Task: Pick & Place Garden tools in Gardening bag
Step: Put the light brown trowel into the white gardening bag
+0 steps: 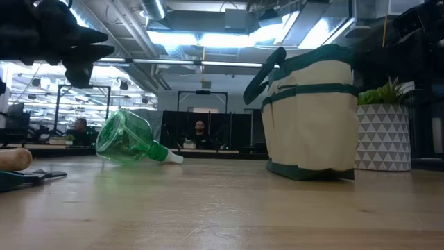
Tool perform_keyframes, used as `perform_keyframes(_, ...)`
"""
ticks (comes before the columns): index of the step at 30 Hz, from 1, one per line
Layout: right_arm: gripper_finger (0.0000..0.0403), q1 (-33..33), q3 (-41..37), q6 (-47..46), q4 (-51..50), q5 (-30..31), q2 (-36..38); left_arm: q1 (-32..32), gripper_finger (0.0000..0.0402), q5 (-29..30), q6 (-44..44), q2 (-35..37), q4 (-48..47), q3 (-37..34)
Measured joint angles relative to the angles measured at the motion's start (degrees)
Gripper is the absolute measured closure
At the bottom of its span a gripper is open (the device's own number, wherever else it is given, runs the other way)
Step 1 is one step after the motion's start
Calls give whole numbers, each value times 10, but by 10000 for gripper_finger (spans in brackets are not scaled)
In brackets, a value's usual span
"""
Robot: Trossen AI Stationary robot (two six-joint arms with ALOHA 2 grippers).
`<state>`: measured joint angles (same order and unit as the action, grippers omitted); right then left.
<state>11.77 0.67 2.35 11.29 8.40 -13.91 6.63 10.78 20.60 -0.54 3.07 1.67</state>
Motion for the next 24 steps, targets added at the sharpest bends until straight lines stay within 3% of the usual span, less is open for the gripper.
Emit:
perform_keyframes(7, 256, 0, 0, 0, 0, 0, 0, 0, 284, -11, 57, 0, 1, 0)
perform_keyframes(16, 256, 0, 0, 0, 0, 0, 0, 5, 283, -155, 87, -21, 2, 0)
perform_keyframes(24, 256, 0, 0, 0, 0, 0, 0, 60, 283, -121, 47, -122, 0, 38)
